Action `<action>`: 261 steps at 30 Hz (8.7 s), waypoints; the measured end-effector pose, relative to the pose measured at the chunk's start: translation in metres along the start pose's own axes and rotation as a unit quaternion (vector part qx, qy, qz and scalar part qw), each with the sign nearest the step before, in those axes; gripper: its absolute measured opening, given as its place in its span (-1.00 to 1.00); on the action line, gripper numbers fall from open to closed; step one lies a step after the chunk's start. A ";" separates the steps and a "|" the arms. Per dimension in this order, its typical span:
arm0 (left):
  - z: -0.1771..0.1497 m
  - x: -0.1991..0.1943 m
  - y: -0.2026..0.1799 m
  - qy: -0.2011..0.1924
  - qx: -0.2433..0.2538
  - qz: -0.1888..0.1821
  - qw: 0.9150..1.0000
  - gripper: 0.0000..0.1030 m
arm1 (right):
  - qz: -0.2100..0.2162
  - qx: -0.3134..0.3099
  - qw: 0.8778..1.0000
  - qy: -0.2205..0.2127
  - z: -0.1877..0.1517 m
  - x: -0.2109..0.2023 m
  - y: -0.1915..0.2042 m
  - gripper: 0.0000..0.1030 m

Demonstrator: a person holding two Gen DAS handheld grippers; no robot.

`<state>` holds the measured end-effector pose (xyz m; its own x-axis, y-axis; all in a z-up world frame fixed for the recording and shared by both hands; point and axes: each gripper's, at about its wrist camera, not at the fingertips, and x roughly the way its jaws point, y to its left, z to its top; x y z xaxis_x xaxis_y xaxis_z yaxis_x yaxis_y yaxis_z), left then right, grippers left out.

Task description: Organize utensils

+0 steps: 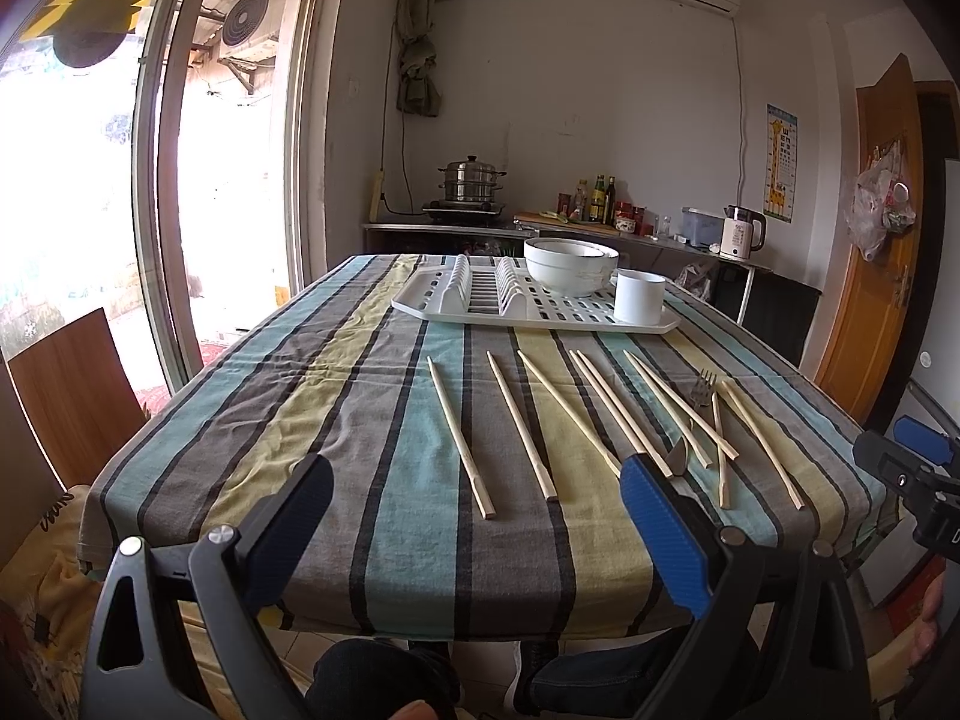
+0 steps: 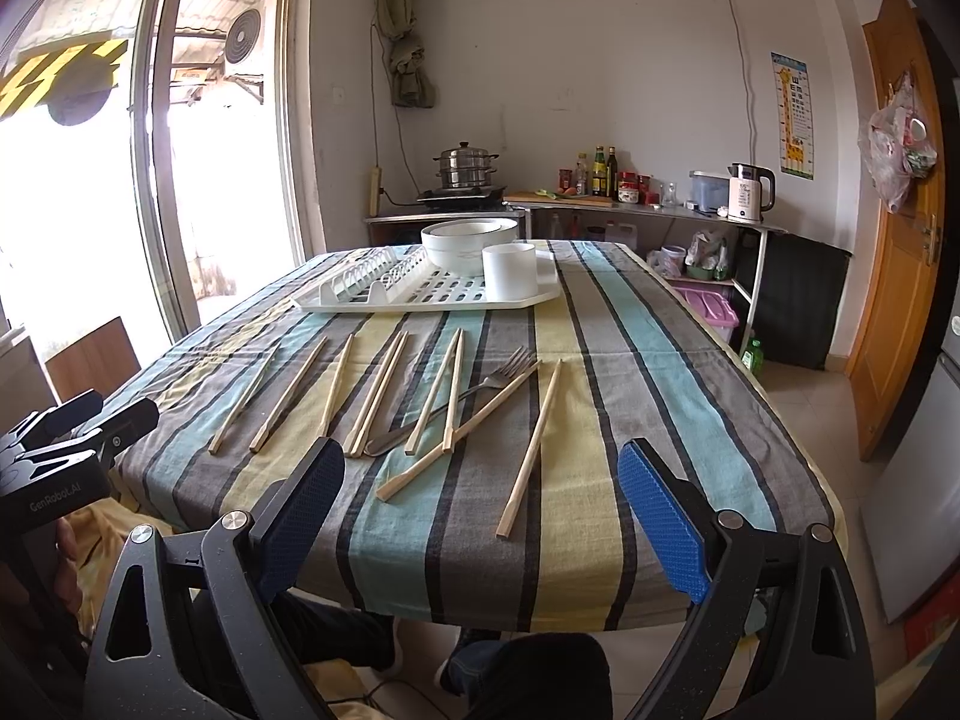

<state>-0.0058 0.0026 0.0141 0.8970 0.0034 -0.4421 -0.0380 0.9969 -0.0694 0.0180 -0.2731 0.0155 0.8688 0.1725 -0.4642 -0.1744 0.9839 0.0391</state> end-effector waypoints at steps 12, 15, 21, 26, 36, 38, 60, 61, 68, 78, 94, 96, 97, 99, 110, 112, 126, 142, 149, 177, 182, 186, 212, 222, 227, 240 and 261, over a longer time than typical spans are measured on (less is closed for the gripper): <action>0.002 0.002 0.000 0.006 0.004 0.002 1.000 0.90 | 0.000 0.000 1.000 -0.001 -0.001 0.001 0.000 0.81; 0.001 0.004 -0.001 0.008 0.005 0.003 1.000 0.90 | 0.001 0.001 1.000 0.000 0.000 0.001 0.001 0.81; 0.000 0.005 -0.002 0.010 0.005 0.005 1.000 0.90 | 0.000 0.001 1.000 -0.002 0.002 0.003 0.001 0.81; 0.002 0.013 -0.004 0.020 0.013 0.010 1.000 0.91 | 0.005 0.003 1.000 -0.001 0.006 0.012 -0.001 0.81; 0.013 0.057 0.014 0.074 -0.008 0.023 0.997 0.90 | 0.025 -0.015 0.999 0.031 0.023 0.051 0.004 0.79; 0.018 0.067 0.017 0.082 -0.004 0.014 0.997 0.90 | 0.030 -0.021 0.999 0.039 0.029 0.062 0.005 0.76; 0.057 0.186 0.048 0.184 0.007 0.042 0.982 0.33 | 0.081 -0.032 0.980 0.181 0.084 0.205 0.012 -0.48; 0.057 0.189 0.049 0.188 0.006 0.043 0.981 0.30 | 0.087 -0.033 0.978 0.184 0.085 0.209 0.016 -0.49; 0.059 0.198 0.050 0.202 0.004 0.035 0.979 0.14 | 0.108 -0.048 0.970 0.213 0.088 0.236 0.043 -0.55; 0.063 0.206 0.050 0.207 0.006 0.029 0.978 0.09 | 0.098 -0.047 0.961 0.256 0.092 0.275 0.058 -0.62; 0.066 0.214 0.036 0.223 0.041 0.031 0.973 -0.06 | 0.051 -0.097 0.952 0.285 0.095 0.291 0.078 -0.81; 0.067 0.216 0.035 0.231 0.036 0.021 0.972 -0.22 | 0.054 -0.095 0.952 0.285 0.095 0.291 0.078 -0.89; 0.068 0.217 0.034 0.233 0.038 0.018 0.972 -0.38 | 0.058 -0.090 0.953 0.285 0.094 0.291 0.077 -0.90; 0.069 0.218 0.030 0.236 0.040 0.009 0.971 -0.63 | 0.069 -0.076 0.953 0.286 0.094 0.289 0.073 -0.90; 0.082 0.201 0.022 0.216 0.032 -0.031 0.975 -0.90 | 0.110 -0.034 0.966 0.230 0.118 0.247 0.051 -0.90; 0.088 0.193 0.021 0.204 0.035 -0.035 0.978 -0.90 | 0.117 -0.024 0.968 0.219 0.124 0.237 0.045 -0.90; 0.136 0.132 0.020 0.127 0.034 -0.073 0.989 -0.91 | 0.145 -0.005 0.982 0.122 0.169 0.168 0.022 -0.90; 0.175 0.112 0.006 0.080 0.034 -0.104 0.991 -0.91 | 0.129 0.002 0.989 0.071 0.193 0.138 -0.004 -0.91; 0.194 0.127 -0.013 0.078 0.044 -0.119 0.989 -0.91 | 0.117 0.009 0.991 0.063 0.205 0.143 -0.021 -0.91; 0.303 0.228 -0.112 0.055 0.014 -0.231 0.971 -0.91 | 0.087 0.057 0.995 0.005 0.284 0.203 -0.085 -0.91; 0.302 0.253 -0.127 0.069 0.012 -0.238 0.969 -0.91 | 0.087 0.069 0.994 0.017 0.282 0.229 -0.093 -0.91; 0.293 0.278 -0.130 0.091 0.002 -0.239 0.967 -0.91 | 0.089 0.078 0.992 0.033 0.274 0.248 -0.098 -0.91; 0.256 0.337 -0.122 0.158 -0.014 -0.203 0.966 -0.87 | 0.073 0.115 0.987 0.086 0.248 0.295 -0.129 -0.88; 0.254 0.323 -0.117 0.148 -0.009 -0.199 0.969 -0.33 | 0.062 0.107 0.989 0.086 0.245 0.281 -0.128 -0.57; 0.249 0.312 -0.114 0.145 -0.009 -0.201 0.969 -0.33 | 0.060 0.110 0.989 0.084 0.240 0.269 -0.129 -0.53; 0.217 0.239 -0.092 0.114 0.006 -0.198 0.974 -0.31 | 0.065 0.076 0.994 0.045 0.206 0.187 -0.102 -0.43; 0.114 0.121 -0.051 0.111 0.007 -0.193 0.975 -0.31 | 0.056 0.089 0.992 0.066 0.099 0.086 -0.074 -0.43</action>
<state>0.1551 -0.0389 0.0658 0.7266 -0.3871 -0.5677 0.2902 0.9218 -0.2571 0.1515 -0.3261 0.0604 0.7788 0.2847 -0.5590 -0.1714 0.9538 0.2469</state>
